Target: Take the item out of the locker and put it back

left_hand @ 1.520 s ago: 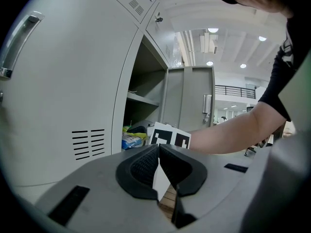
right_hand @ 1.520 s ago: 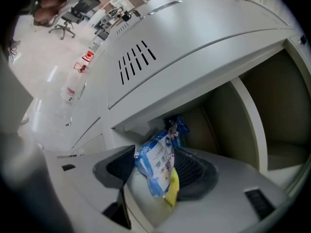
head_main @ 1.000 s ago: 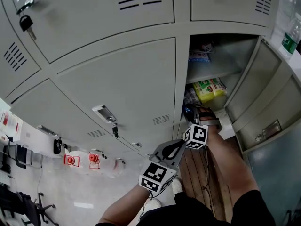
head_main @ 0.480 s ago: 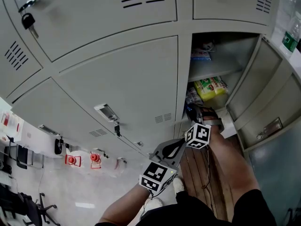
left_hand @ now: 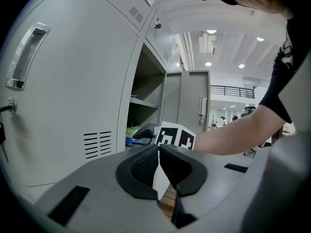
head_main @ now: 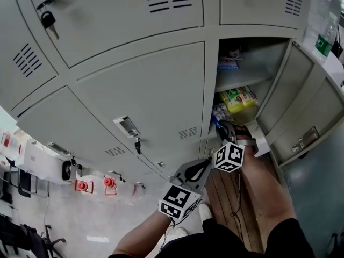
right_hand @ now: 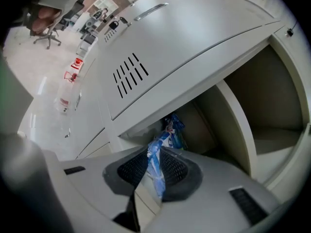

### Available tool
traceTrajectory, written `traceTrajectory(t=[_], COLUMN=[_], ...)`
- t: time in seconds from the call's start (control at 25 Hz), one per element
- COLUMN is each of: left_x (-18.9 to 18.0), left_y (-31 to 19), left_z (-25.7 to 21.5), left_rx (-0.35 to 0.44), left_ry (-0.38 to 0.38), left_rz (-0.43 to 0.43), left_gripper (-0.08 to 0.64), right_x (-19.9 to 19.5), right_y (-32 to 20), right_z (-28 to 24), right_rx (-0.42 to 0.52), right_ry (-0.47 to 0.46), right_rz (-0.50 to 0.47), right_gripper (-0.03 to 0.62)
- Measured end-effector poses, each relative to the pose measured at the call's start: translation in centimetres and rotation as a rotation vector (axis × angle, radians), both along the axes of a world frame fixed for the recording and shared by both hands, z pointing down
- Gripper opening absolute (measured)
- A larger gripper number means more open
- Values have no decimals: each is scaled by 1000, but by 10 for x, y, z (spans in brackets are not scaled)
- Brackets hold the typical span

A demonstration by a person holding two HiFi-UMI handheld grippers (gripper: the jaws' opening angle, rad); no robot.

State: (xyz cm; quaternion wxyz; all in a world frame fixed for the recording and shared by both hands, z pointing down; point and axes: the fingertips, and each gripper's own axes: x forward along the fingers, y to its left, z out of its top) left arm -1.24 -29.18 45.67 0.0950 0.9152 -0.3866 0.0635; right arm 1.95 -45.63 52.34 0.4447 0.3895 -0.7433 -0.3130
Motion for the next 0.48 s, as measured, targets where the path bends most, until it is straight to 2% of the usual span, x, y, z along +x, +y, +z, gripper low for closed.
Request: traceTrajectory(t=[0.48], left_x=[-10], left_y=[42], left_z=[-11], left_rx=[23], left_ry=[11], left_rz=[49], left_gripper=[21], right_x=[17], right_y=[58], right_z=[-39], right_rx=[31], right_ry=[-138], right_rz=[112], right_gripper=[124])
